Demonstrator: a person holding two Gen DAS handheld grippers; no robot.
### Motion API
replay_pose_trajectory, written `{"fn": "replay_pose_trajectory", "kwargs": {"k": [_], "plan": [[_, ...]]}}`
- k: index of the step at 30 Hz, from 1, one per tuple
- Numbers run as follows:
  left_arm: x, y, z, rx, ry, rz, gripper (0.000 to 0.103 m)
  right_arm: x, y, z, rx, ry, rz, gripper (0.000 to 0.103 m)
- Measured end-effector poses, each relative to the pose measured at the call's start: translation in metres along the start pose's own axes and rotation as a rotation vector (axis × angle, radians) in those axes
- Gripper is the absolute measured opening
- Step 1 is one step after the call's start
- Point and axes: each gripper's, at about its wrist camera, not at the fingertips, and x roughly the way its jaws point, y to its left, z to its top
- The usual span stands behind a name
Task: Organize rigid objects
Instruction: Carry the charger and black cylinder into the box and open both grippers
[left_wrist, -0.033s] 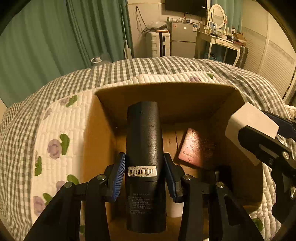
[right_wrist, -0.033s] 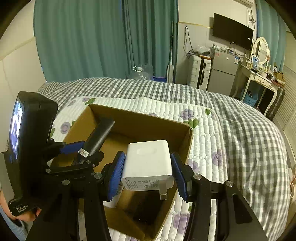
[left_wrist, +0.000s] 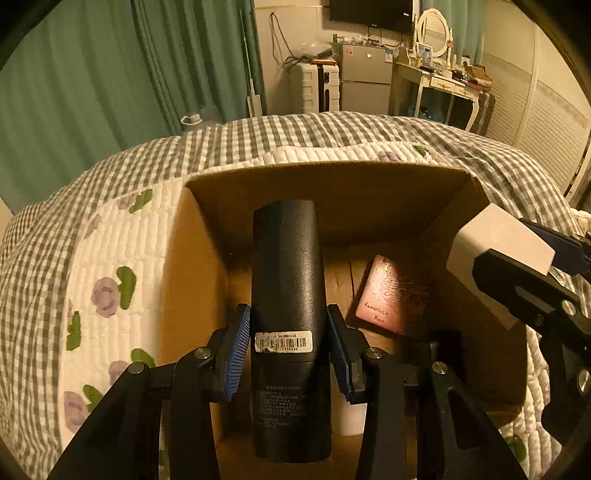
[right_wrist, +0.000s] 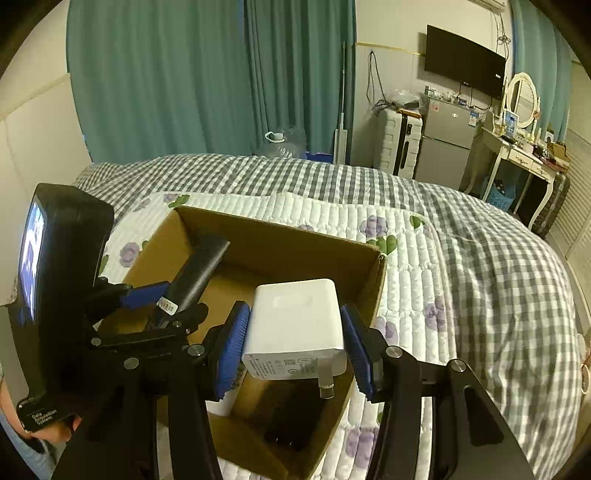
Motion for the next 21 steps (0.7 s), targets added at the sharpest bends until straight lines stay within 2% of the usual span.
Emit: {"fn": "replay_pose_trajectory", "kwargs": {"k": [2, 5, 15, 21], "plan": [[-0.004, -0.004, -0.001, 0.015, -0.029, 0.026, 0.044, 0.005, -0.003, -0.003, 0.011, 0.001, 0.01, 0.051], [-0.017, -0.008, 0.002, 0.039, -0.083, 0.045, 0.074, 0.008, -0.007, -0.006, 0.027, -0.001, 0.023, 0.051], [-0.054, 0.025, 0.01, -0.038, -0.126, 0.066, 0.074, -0.004, -0.008, 0.007, 0.041, -0.02, -0.003, 0.051], [-0.064, 0.047, 0.011, -0.052, -0.146, 0.094, 0.074, 0.024, 0.005, 0.019, 0.031, 0.012, -0.016, 0.051]]}}
